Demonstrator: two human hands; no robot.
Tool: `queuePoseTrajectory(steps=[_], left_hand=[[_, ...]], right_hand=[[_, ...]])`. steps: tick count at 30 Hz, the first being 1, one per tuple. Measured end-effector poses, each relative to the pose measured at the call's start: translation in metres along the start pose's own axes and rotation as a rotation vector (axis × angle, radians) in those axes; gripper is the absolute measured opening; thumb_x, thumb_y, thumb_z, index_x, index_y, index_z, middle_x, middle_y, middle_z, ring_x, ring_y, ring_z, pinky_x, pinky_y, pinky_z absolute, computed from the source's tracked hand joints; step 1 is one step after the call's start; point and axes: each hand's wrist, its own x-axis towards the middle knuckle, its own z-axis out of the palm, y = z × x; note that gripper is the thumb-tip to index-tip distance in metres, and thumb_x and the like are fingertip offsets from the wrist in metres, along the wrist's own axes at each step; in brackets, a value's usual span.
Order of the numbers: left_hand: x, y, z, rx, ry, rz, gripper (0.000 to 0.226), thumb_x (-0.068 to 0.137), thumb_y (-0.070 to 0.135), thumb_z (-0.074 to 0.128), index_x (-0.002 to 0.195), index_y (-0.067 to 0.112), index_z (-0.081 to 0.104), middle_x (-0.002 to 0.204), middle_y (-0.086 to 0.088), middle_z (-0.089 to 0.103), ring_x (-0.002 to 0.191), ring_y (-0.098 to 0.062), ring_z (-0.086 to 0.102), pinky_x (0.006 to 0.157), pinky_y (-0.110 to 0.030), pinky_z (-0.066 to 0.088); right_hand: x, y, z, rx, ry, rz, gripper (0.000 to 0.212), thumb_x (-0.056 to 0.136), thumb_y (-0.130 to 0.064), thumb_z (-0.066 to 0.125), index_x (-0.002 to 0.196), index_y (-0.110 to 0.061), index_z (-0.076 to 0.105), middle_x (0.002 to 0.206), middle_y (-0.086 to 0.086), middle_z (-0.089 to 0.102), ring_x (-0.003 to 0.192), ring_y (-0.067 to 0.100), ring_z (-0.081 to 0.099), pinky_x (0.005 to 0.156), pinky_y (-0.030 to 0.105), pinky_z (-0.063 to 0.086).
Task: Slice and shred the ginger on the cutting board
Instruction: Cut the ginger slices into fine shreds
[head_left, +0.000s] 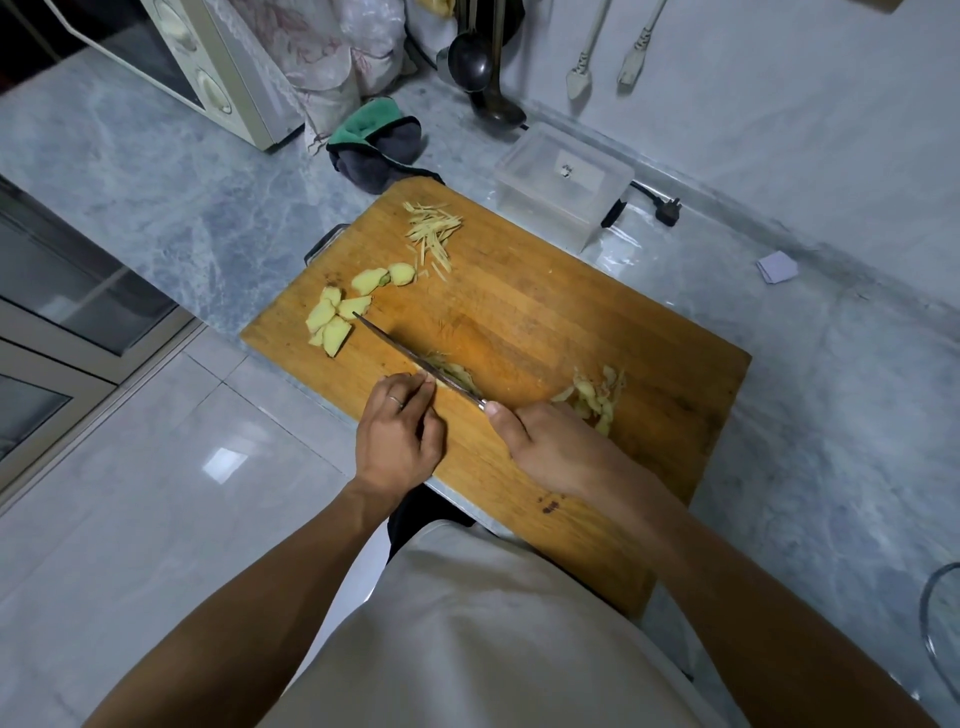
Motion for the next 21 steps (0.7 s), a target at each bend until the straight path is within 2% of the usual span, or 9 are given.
queuePoseTrajectory(steps=[6,11,14,21], left_hand=[[0.0010,0.0015,-0.0024,-0.010,-0.036,-0.012,0.041,0.089,0.017,0.048,0.115,-0.005,0.069,0.115,-0.018,0.065,0.111,-0.034,0.057,0.090,-0.042,0.051],[0.0006,0.0021,-0.0027,0.006,-0.046,-0.017,0.042,0.089,0.018,0.047,0.118,-0.005,0.068,0.116,-0.017,0.063,0.112,-0.034,0.055,0.090,-0.043,0.051],[0.0001,0.0013,-0.0025,0.011,-0.045,-0.009,0.041,0.089,0.018,0.047,0.117,-0.006,0.068,0.116,-0.018,0.063,0.112,-0.034,0.056,0.090,-0.042,0.050],[0.0008,-0.0001,-0.0013,-0.010,-0.013,0.006,0.039,0.089,0.016,0.048,0.112,-0.006,0.069,0.112,-0.017,0.063,0.108,-0.035,0.057,0.089,-0.041,0.050]], right_hand=[[0.0040,-0.0001,0.0067,0.036,0.025,-0.006,0.068,0.106,-0.054,0.028,0.051,-0.018,0.042,0.050,0.000,0.046,0.048,0.016,0.046,0.056,0.031,0.034],[0.0043,0.0054,0.0072,0.059,0.045,0.006,0.067,0.104,-0.058,0.026,0.053,-0.019,0.045,0.055,0.001,0.050,0.055,0.017,0.051,0.061,0.035,0.043],[0.0006,0.0053,0.0065,0.046,0.037,-0.013,0.066,0.105,-0.057,0.027,0.053,-0.020,0.042,0.054,0.000,0.048,0.052,0.016,0.048,0.060,0.033,0.038],[-0.0022,0.0008,0.0007,-0.006,0.013,-0.002,0.065,0.105,-0.057,0.027,0.057,-0.016,0.045,0.058,0.002,0.050,0.056,0.018,0.050,0.060,0.032,0.037]])
